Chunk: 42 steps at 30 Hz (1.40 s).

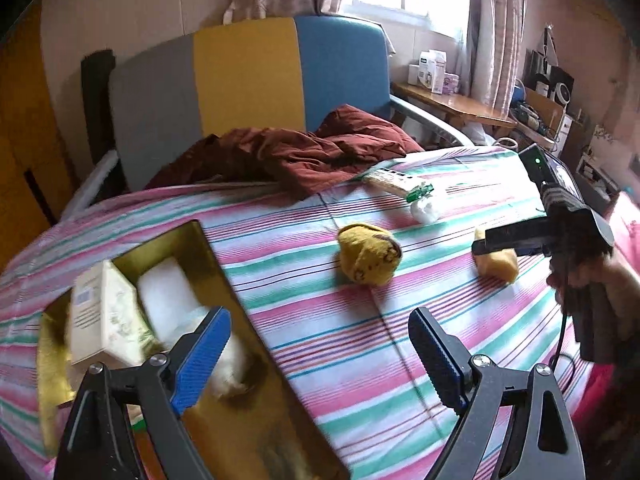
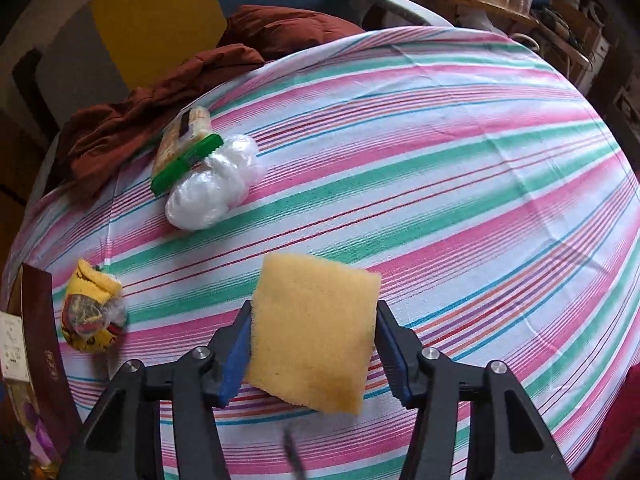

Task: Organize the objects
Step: 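Grasp the yellow sponge with the right gripper while the left grasps the knitted mitt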

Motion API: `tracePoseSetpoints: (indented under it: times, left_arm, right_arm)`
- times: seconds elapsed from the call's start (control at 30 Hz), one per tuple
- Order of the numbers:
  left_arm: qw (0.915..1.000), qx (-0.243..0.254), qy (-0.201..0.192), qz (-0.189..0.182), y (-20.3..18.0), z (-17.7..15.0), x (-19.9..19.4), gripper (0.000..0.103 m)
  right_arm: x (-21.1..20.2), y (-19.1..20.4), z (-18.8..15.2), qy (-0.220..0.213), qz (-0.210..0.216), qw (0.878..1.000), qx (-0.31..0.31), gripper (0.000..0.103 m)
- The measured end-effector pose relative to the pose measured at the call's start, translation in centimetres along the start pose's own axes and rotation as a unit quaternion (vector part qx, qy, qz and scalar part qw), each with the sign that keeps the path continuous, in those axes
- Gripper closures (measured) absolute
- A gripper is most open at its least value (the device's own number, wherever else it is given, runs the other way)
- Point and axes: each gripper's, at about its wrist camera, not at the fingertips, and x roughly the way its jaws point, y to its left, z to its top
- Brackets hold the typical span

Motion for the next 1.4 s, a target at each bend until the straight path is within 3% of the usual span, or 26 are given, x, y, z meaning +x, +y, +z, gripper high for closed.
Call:
tracePoseSetpoints:
  times: [0.23, 0.63, 1.1, 1.13, 1.17, 1.23, 1.4]
  left_arm:
    - [1.0, 0.003, 0.007, -0.002, -1.0, 2.0, 2.4, 0.012]
    - [0.998, -0.018, 0.055, -0.025, -2.3, 4.9, 8.7, 0.012]
    - [0.9924, -0.056, 0.105, -0.033, -2.5, 6.0, 15.0, 0.012]
    - [0.9915, -0.059, 0.111, -0.032, -2.5, 6.0, 15.4, 0.017]
    - [0.9904, -0.06, 0.119, -0.036, -2.6, 5.9, 15.9, 0.032]
    - [0.9896, -0.052, 0.126, -0.046, -3.1, 5.6, 16.4, 0.046]
    - [0.9951, -0.002, 0.093, -0.034, -4.6, 5.2, 14.6, 0.06]
  right_arm:
    - [-0.5, 0.5, -0.2, -0.011, -0.012, 1.0, -0.017, 0.047]
    - [-1.3, 0.3, -0.1, -0.027, -0.01, 0.999, -0.022, 0.047]
    - [-0.8, 0.5, 0.1, -0.025, -0.009, 0.999, -0.028, 0.047]
    - [-0.8, 0.6, 0.1, -0.025, -0.009, 0.999, -0.03, 0.047]
    - [-0.8, 0.6, 0.1, -0.025, -0.009, 0.999, -0.033, 0.047]
    - [-0.7, 0.8, 0.1, -0.024, -0.009, 0.999, -0.039, 0.047]
    - [-1.1, 1.4, 0.0, -0.039, 0.002, 0.998, -0.057, 0.047]
